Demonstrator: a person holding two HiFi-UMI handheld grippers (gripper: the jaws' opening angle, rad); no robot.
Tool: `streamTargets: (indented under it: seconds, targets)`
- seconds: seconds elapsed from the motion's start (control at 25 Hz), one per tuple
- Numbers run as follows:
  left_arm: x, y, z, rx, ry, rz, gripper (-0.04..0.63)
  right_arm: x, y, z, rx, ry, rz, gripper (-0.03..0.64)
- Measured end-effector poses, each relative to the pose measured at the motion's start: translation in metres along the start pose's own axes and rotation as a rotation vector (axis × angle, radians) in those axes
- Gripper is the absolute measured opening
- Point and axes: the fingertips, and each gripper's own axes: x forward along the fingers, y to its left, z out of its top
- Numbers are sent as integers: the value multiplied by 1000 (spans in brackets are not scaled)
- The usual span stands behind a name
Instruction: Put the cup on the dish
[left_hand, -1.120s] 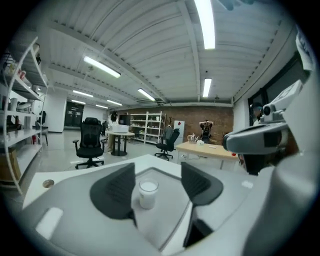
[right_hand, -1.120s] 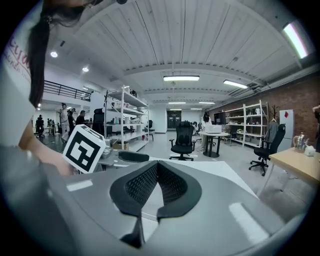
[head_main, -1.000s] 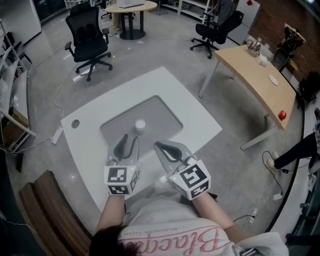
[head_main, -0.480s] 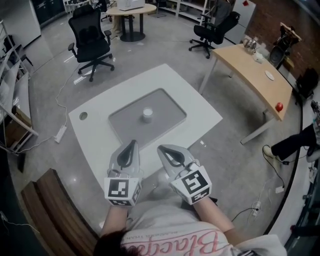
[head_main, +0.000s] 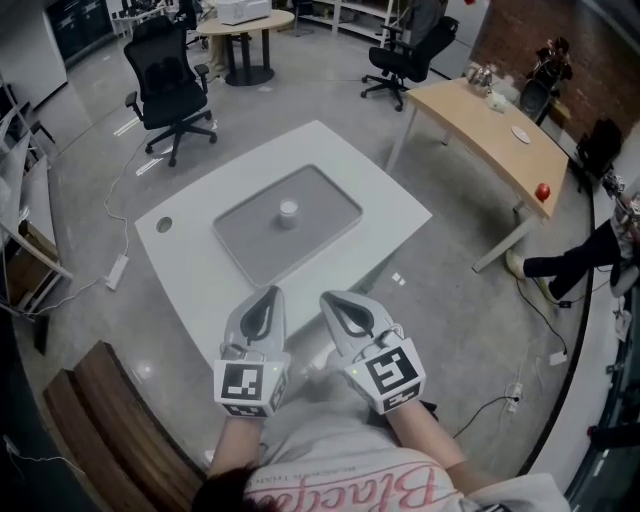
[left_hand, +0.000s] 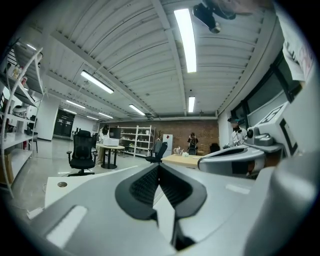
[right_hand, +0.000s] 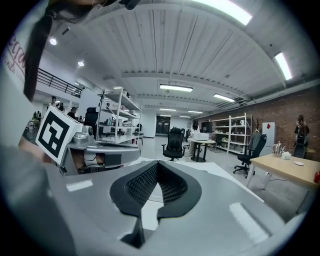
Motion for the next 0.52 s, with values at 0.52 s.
streamTargets:
  seconds: [0.52]
  targets:
    - [-12, -18, 20, 13, -37, -11, 0, -19, 11, 12, -29, -30, 16, 0]
